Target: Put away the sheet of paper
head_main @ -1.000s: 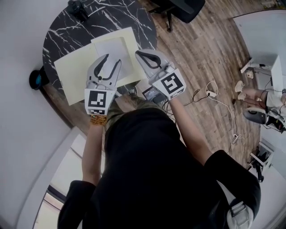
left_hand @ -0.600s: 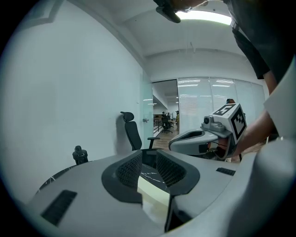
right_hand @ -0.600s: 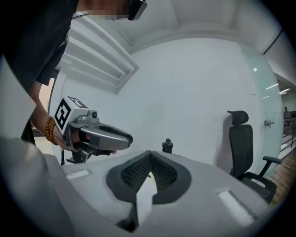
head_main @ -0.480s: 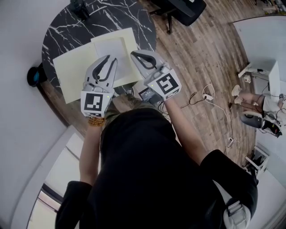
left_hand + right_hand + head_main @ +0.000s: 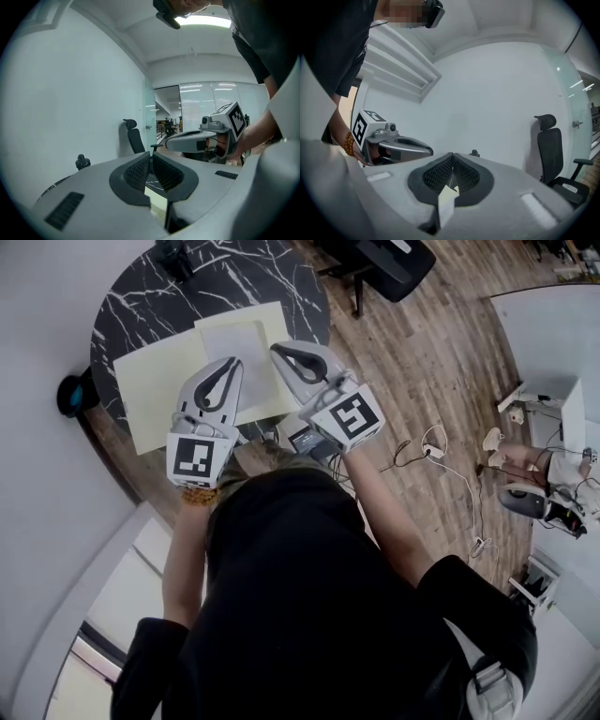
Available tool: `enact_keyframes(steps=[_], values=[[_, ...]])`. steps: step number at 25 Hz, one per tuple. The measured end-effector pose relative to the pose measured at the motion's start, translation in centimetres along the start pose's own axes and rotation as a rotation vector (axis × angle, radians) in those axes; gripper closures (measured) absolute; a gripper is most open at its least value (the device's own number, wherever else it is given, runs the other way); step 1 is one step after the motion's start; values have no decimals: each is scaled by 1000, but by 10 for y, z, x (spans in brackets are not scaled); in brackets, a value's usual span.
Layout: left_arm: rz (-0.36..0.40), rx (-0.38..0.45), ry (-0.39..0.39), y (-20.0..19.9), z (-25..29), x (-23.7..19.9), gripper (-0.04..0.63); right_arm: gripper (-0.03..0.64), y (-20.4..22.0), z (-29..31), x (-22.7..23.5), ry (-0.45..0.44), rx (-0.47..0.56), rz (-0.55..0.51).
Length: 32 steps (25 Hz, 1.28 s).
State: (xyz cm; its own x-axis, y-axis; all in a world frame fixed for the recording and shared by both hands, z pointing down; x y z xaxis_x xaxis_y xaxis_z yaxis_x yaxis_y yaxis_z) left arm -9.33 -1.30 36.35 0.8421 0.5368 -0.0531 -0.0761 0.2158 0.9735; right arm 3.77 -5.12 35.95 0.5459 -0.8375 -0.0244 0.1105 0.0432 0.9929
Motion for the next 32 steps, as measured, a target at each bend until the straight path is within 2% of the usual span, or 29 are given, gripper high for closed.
enact_keyframes(steps=[3, 8, 11, 14, 18, 32], values=[[2, 13, 8, -6, -4, 3, 566, 618, -12, -4, 1, -1, 60, 39], [2, 31, 10, -13, -8, 6, 566, 618, -29, -7, -2, -12, 105, 21], [7, 27, 17, -13, -9, 7, 565, 618, -29, -10, 0, 2, 89, 67], [7, 27, 12, -11, -10, 7, 565, 618, -27, -14, -1, 6, 109, 52], [3, 20, 11, -6, -10, 9, 565, 618, -18, -18, -4, 3, 67, 40], [-16, 5, 16, 0, -5, 11, 565, 618, -9, -23, -1, 12, 48, 27]])
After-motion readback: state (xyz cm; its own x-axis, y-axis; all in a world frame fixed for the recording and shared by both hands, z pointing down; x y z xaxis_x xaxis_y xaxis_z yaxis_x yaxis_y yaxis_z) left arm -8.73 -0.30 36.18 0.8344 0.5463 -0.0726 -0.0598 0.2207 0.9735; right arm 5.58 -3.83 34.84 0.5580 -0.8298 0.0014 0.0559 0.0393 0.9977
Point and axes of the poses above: the fingertips, and each gripper's own axes: z forward along the fingers, x to its right, y out of its underside, the point moved 6 cm from there along -z, backward along the fingers, and after that the axes turned 3 degrees about -z, right-handed, at the moved point
